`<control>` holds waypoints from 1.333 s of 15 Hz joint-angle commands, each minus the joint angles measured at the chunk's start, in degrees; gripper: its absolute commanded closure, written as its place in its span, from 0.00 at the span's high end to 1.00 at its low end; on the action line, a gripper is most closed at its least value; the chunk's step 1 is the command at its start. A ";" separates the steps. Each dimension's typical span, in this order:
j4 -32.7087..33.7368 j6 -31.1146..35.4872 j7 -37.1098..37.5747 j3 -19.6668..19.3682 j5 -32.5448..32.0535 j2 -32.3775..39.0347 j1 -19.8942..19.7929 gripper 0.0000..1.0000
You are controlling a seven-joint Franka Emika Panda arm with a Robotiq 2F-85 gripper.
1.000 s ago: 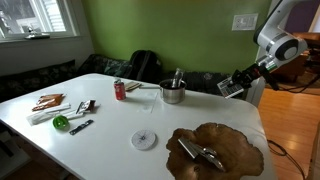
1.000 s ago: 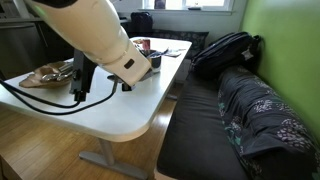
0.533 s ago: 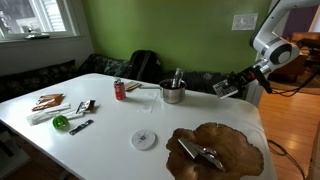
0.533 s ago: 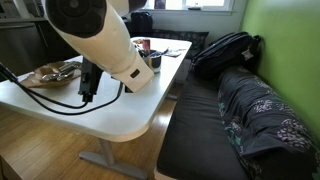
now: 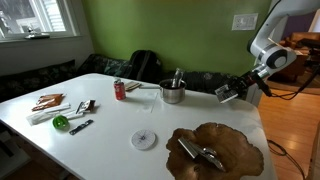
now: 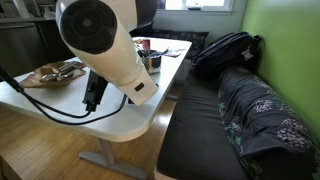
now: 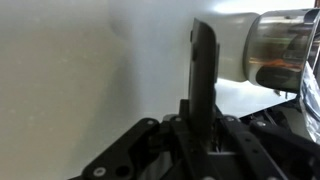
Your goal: Remove the calculator from the wooden tray
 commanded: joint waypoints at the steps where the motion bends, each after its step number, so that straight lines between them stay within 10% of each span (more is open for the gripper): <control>1: 1.53 1.22 1.62 -0.46 0.31 1.98 0.54 0.05; 4: 1.78 1.94 2.01 -0.57 0.12 2.34 0.69 0.05; 5: 1.47 2.71 2.29 -0.71 -0.21 1.93 0.94 0.46; 13: -1.92 14.21 8.49 -1.64 -10.47 -2.33 3.86 0.98; 19: -11.79 5.65 5.87 -1.13 -27.01 -17.18 0.82 1.00; 20: -5.71 8.73 8.92 0.24 -23.86 -9.33 0.95 1.00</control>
